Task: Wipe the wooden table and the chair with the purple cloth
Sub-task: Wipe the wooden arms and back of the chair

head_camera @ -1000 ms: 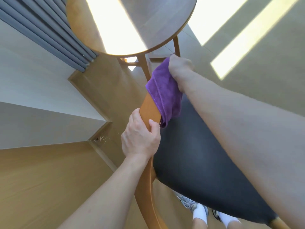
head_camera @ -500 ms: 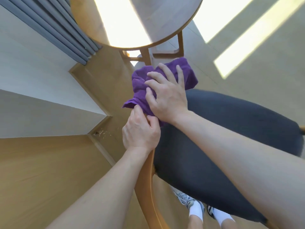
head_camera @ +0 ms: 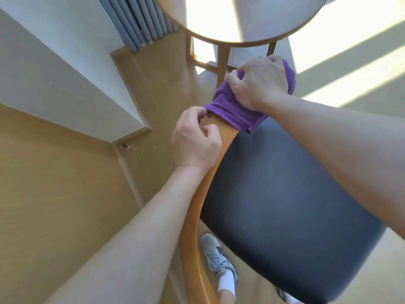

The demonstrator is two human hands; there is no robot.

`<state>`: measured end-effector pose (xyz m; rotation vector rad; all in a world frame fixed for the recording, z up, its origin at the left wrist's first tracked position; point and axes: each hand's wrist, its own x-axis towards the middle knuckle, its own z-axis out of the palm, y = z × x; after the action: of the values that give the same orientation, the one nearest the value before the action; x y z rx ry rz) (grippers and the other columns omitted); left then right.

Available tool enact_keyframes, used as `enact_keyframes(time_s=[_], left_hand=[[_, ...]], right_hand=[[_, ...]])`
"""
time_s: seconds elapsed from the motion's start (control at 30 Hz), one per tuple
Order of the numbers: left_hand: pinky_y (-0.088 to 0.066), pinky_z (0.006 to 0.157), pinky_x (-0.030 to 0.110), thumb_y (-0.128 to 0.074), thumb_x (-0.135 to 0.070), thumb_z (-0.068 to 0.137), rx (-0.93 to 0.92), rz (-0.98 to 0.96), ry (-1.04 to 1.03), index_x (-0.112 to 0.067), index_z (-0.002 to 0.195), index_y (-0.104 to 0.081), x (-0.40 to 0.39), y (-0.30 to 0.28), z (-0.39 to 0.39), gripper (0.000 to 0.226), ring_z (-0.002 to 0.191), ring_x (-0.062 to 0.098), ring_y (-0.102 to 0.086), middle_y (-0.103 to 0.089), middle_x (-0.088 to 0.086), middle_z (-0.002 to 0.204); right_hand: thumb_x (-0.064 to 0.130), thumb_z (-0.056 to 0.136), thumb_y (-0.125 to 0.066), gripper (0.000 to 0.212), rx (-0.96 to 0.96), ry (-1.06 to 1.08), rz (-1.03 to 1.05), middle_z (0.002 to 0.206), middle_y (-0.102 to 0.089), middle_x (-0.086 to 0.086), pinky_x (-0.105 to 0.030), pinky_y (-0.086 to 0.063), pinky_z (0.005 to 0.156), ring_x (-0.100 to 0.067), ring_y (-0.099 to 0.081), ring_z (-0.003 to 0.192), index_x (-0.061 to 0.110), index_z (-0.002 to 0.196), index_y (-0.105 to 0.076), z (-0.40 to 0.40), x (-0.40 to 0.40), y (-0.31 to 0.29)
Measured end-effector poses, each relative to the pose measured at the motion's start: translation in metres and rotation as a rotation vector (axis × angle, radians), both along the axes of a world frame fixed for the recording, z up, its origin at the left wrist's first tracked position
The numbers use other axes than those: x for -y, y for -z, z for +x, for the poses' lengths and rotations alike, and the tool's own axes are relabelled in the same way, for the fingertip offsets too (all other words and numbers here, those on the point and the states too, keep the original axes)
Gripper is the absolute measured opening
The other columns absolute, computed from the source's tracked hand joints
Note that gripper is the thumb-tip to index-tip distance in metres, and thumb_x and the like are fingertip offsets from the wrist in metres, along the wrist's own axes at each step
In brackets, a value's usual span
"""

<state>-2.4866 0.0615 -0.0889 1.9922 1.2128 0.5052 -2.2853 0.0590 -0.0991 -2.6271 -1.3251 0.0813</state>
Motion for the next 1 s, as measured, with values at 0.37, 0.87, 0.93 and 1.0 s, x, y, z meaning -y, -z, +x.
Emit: enact_keyframes(time_s=[0.37,0.87,0.93,1.0], left_hand=[[-0.056,0.078,0.034,-0.03,-0.063,0.097,-0.309,-0.007,-0.136,-0.021,0.13,-0.047,0.09,0.011,-0.1,0.056,0.092,0.013,-0.061,-0.058,-0.007,0.111],[-0.057,0.077,0.04,-0.037,-0.049,0.1,-0.346,0.029,-0.195,-0.02,0.125,-0.051,0.093,0.009,-0.096,0.041,0.086,0.021,-0.064,-0.061,-0.005,0.101],[-0.058,0.078,0.042,-0.037,-0.048,0.1,-0.35,0.035,-0.207,-0.018,0.128,-0.051,0.093,0.01,-0.097,0.043,0.087,0.022,-0.064,-0.063,-0.004,0.104],[-0.057,0.078,0.044,-0.036,-0.047,0.099,-0.343,0.03,-0.218,-0.018,0.127,-0.052,0.093,0.01,-0.098,0.044,0.087,0.023,-0.064,-0.064,-0.002,0.103]], right_hand=[[0.042,0.097,-0.033,0.04,-0.028,0.092,0.081,0.127,-0.063,-0.003,-0.055,-0.016,0.122,-0.028,-0.046,0.133,0.022,0.105,-0.067,-0.072,0.022,0.001],[0.046,0.1,-0.017,0.058,0.018,-0.263,-0.022,0.121,-0.066,-0.011,-0.055,-0.022,0.118,-0.035,-0.052,0.123,0.018,0.109,-0.067,-0.01,0.022,-0.003],[0.043,0.1,-0.021,0.055,0.023,-0.156,0.006,0.128,-0.064,-0.011,-0.055,-0.018,0.121,-0.034,-0.048,0.13,0.017,0.113,-0.067,-0.025,0.025,0.002],[0.041,0.1,-0.024,0.05,-0.001,-0.097,0.02,0.133,-0.06,-0.01,-0.056,-0.015,0.121,-0.033,-0.043,0.136,0.018,0.116,-0.065,-0.046,0.028,0.001]])
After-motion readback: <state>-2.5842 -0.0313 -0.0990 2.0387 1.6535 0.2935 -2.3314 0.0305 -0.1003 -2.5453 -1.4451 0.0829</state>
